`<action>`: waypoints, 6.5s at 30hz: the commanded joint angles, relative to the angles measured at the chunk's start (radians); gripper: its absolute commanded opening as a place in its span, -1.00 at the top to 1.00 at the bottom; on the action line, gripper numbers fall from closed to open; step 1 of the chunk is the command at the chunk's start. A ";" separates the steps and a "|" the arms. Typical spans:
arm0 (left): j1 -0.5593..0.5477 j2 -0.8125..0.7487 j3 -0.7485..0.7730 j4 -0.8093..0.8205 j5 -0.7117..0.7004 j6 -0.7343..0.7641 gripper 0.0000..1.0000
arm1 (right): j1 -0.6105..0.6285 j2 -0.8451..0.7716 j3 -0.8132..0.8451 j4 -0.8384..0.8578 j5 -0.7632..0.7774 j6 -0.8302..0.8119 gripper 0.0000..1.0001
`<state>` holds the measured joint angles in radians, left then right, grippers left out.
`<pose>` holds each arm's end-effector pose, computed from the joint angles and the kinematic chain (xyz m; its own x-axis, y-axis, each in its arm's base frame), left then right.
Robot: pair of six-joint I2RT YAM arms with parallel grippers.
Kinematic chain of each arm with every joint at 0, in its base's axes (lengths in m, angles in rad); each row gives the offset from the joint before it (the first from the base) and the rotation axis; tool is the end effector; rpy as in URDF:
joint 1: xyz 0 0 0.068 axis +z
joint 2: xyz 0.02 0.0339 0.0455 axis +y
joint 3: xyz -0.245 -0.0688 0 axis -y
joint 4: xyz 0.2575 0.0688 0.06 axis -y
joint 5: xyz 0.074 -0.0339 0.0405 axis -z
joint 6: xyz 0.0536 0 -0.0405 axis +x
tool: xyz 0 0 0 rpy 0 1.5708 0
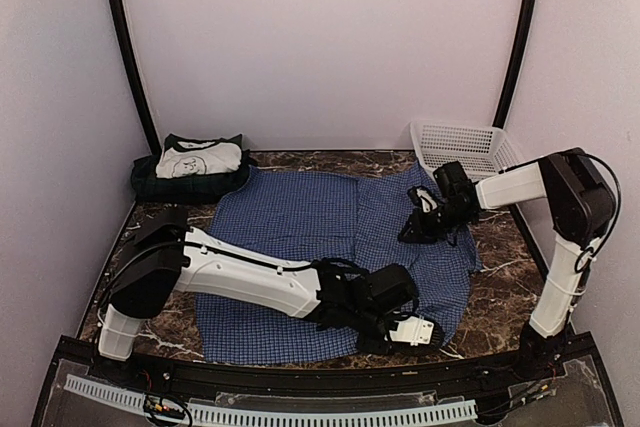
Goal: Fold and stack the mixed laundry pile
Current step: Adjust the flattened shirt at the center of the board, then pick up the flattened shirt from the center of the board, then pass from the left arm to the right, then fold the flattened shirt at the center of the board.
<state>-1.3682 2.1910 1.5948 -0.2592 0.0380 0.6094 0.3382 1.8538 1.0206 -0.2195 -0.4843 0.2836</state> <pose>0.0972 -0.4832 0.1216 0.4386 0.7074 -0.5543 0.8937 -0.2784 0.3519 0.3371 0.1450 0.0930 -0.9298 -0.0645 -0.3623 -0.2614 0.8087 0.5269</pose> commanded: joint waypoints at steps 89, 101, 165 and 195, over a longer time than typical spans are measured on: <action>0.039 -0.110 -0.133 0.130 0.121 -0.352 1.00 | -0.092 -0.759 -0.045 -0.348 -0.087 -0.012 -0.23; -0.029 -0.363 -0.026 0.015 0.273 -0.337 1.00 | -0.097 -0.828 0.031 -0.364 -0.114 -0.034 -0.31; 0.455 -0.945 -0.336 -0.196 -0.070 -1.038 -0.36 | 0.424 -0.893 0.293 -0.363 0.090 -0.284 1.00; -0.013 -0.882 -0.861 -0.584 -0.150 -1.512 0.10 | 0.365 -0.937 0.309 -0.425 0.396 -0.105 1.00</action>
<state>-1.3777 1.2644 0.7349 -0.8513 -0.0967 -0.9024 0.7212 0.9154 1.2980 -0.6666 -0.0746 0.1631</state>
